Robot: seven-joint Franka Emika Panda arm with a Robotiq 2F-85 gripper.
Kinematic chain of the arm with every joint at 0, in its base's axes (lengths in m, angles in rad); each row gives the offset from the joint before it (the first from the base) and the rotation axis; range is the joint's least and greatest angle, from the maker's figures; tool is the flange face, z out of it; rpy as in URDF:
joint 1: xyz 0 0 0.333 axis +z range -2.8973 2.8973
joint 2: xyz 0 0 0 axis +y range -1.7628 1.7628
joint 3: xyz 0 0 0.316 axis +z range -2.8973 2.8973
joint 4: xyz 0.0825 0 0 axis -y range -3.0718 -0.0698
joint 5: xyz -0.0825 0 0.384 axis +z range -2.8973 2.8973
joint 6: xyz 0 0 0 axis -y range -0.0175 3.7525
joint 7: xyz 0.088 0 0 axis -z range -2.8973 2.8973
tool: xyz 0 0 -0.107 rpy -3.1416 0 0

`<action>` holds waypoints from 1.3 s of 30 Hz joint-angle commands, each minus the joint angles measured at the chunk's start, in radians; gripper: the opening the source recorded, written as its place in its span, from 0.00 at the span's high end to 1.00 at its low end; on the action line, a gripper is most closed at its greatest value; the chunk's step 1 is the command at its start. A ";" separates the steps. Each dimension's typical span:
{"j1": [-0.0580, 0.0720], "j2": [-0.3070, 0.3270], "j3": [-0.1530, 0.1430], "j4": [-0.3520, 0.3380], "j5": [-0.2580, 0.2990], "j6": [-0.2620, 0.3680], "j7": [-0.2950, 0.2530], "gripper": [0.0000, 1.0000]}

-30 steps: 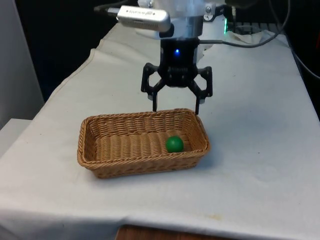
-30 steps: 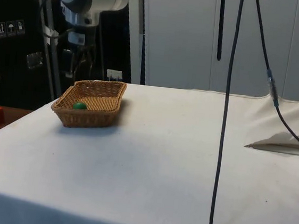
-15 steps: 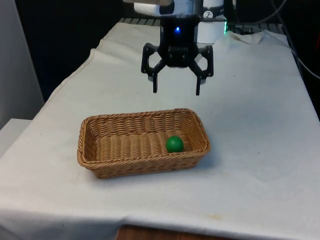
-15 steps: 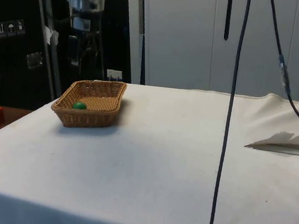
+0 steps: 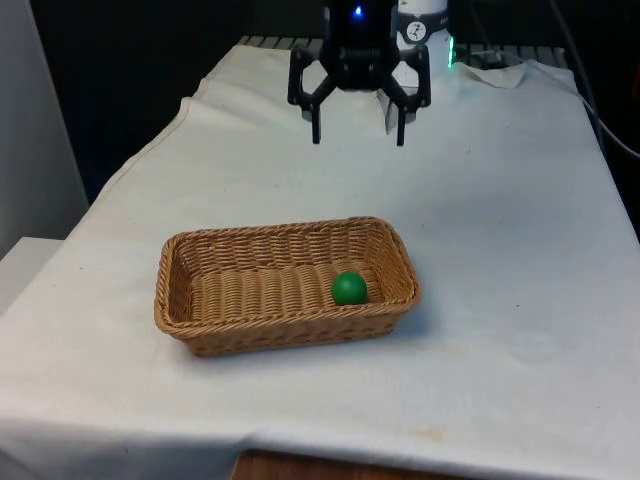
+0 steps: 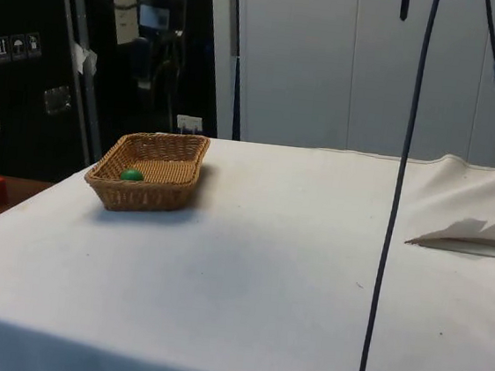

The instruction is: Pick up the ball and place it into the basket.

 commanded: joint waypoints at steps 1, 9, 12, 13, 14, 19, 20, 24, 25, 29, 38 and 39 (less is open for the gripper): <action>0.014 -0.023 -0.011 -0.023 -0.019 -0.001 0.009 0.00; 0.022 -0.104 -0.009 -0.082 -0.069 -0.020 0.023 0.00; 0.024 -0.144 -0.007 -0.112 -0.094 -0.027 0.031 0.00; 0.025 -0.153 -0.007 -0.118 -0.099 -0.029 0.033 0.00; 0.014 -0.142 0.003 -0.105 -0.085 -0.032 0.022 0.00; 0.026 -0.214 -0.003 -0.156 -0.137 -0.048 0.046 0.00; 0.026 -0.223 -0.002 -0.161 -0.142 -0.052 0.048 0.00; 0.025 -0.254 0.001 -0.180 -0.161 -0.064 0.055 0.00; 0.025 -0.262 0.003 -0.185 -0.167 -0.066 0.057 0.00; 0.023 -0.314 0.009 -0.214 -0.198 -0.086 0.070 0.00; 0.021 -0.402 0.022 -0.265 -0.248 -0.118 0.095 0.00; 0.020 -0.411 0.024 -0.271 -0.254 -0.120 0.098 0.00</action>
